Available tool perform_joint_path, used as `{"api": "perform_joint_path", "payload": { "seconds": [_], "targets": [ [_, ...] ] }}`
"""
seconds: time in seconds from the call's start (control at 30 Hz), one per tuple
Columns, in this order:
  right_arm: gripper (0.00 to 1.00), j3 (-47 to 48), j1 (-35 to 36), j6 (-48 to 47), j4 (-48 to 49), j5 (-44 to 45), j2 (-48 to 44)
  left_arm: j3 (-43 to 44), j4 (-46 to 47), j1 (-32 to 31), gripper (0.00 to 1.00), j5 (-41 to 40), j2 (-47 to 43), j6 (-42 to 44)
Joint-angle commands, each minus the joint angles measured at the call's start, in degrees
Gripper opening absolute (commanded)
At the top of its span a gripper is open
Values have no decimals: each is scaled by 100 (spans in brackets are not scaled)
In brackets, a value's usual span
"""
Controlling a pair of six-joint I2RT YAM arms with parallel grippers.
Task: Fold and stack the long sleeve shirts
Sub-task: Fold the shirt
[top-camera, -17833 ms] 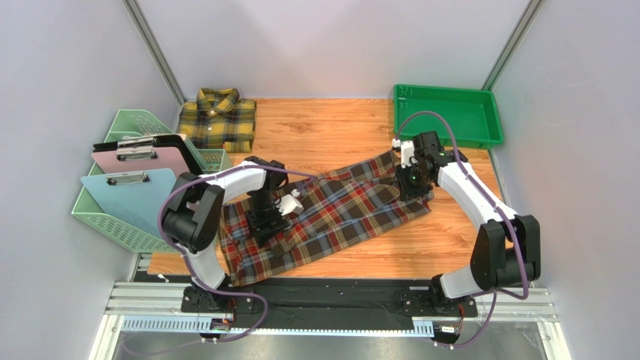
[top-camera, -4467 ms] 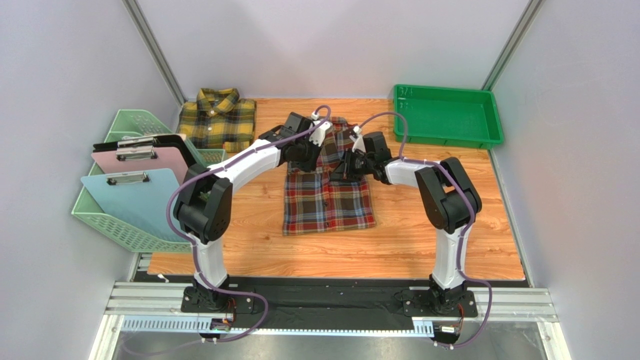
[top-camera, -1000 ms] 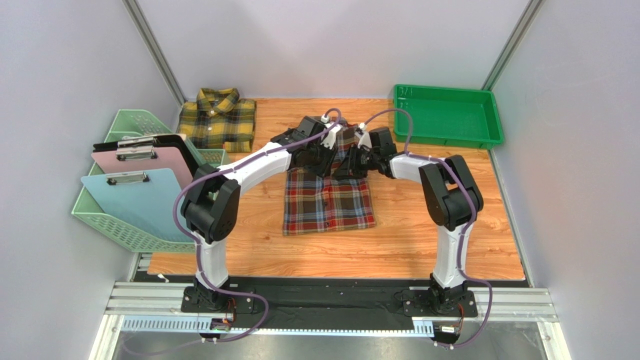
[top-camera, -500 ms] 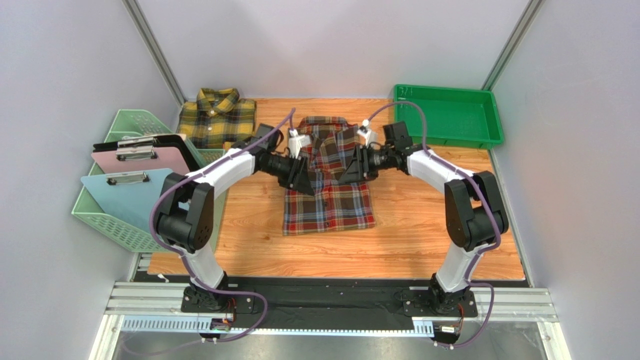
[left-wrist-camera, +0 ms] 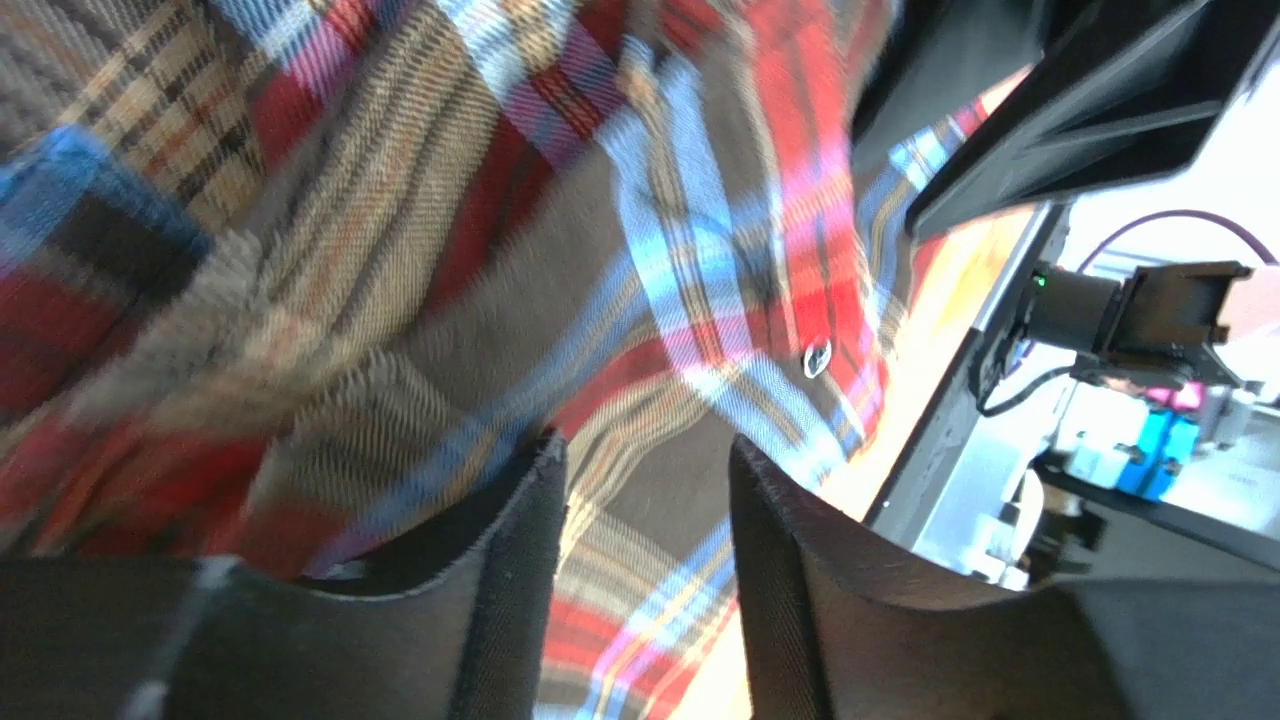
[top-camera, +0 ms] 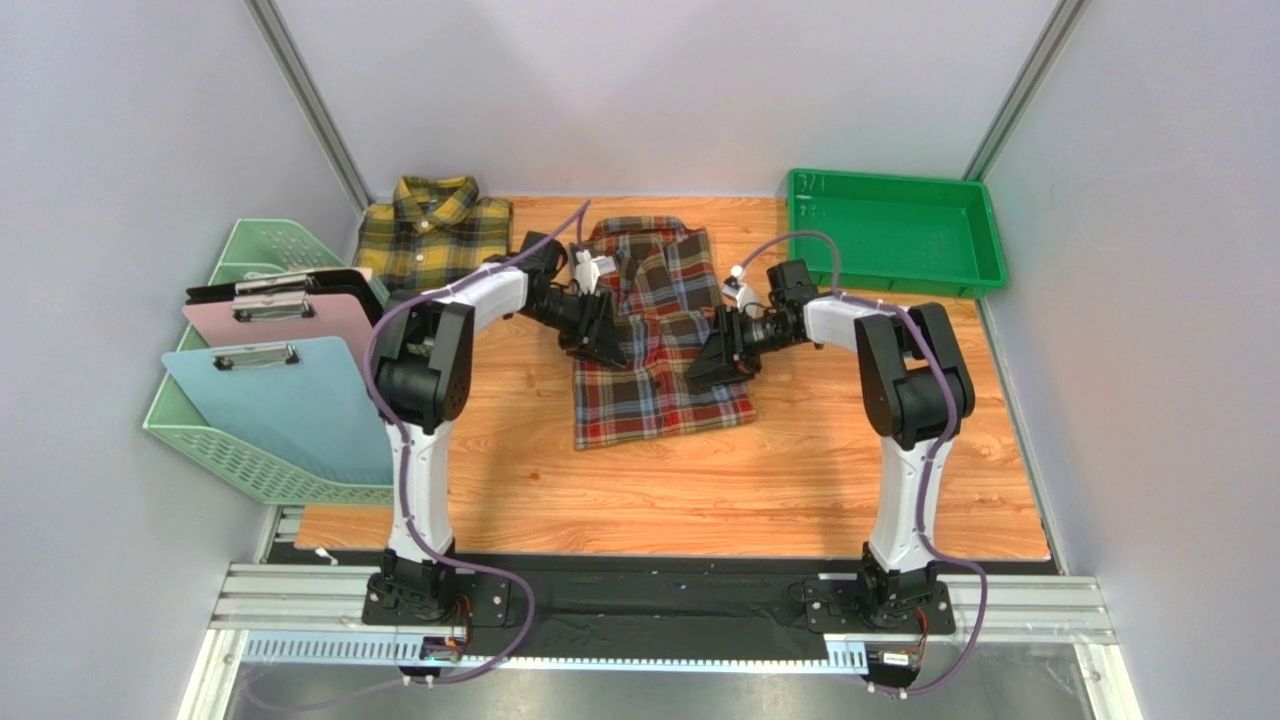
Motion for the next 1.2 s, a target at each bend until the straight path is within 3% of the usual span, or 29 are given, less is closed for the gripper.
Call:
{"api": "perform_joint_path", "payload": {
  "seconds": [0.0,0.07,0.1,0.17,0.2,0.23,0.37,0.53,0.67,0.73,0.8,0.87,1.0,1.1,1.17],
  "targets": [
    [57,-100,78,184,41,-198,-1038,-539,151,72,55,701,-1108,434],
    [67,-705,175,494,585,-454,-1550,-1076,547,1,63,1104,-1861,-99],
    [68,-890,306,651,735,-464,-1927,-1636,1088,-121,69,1194,-2084,-364],
    [69,-1295,473,679,991,-507,-2132,-2201,1776,-332,72,1291,-2647,-1295],
    [69,-1375,640,601,983,-516,-2124,-2683,2580,-620,75,1282,-2770,-1629],
    [68,-1463,711,600,1018,-534,-2063,-2879,2997,-771,78,1265,-2876,-2232],
    [62,-1507,905,662,1193,-552,-1537,-3118,3993,-1317,77,924,-2299,-2950],
    [56,-1525,475,548,1212,-560,-509,-3171,3442,-1063,74,465,-1078,-2732],
    [52,-1849,246,748,1237,-613,-103,-3329,2757,-632,74,211,-741,-2301],
    [52,-2314,263,1160,1848,-657,-181,-3277,2353,-483,74,105,-750,-1890],
    [52,-2683,298,1696,2456,-710,-313,-3329,2009,-377,73,26,-838,-1642],
    [51,-2773,290,1734,2477,-701,-462,-3443,1772,-333,73,17,-1109,-1510],
    [51,-2677,176,1087,1375,-849,-1312,-3461,1016,-298,72,385,-1794,-546],
    [51,-1835,114,400,363,-851,-1806,-3225,760,-298,71,702,-2550,-217],
    [51,-1169,0,275,262,-763,-1957,-2840,917,-289,72,676,-2894,-278]
  ]
}}
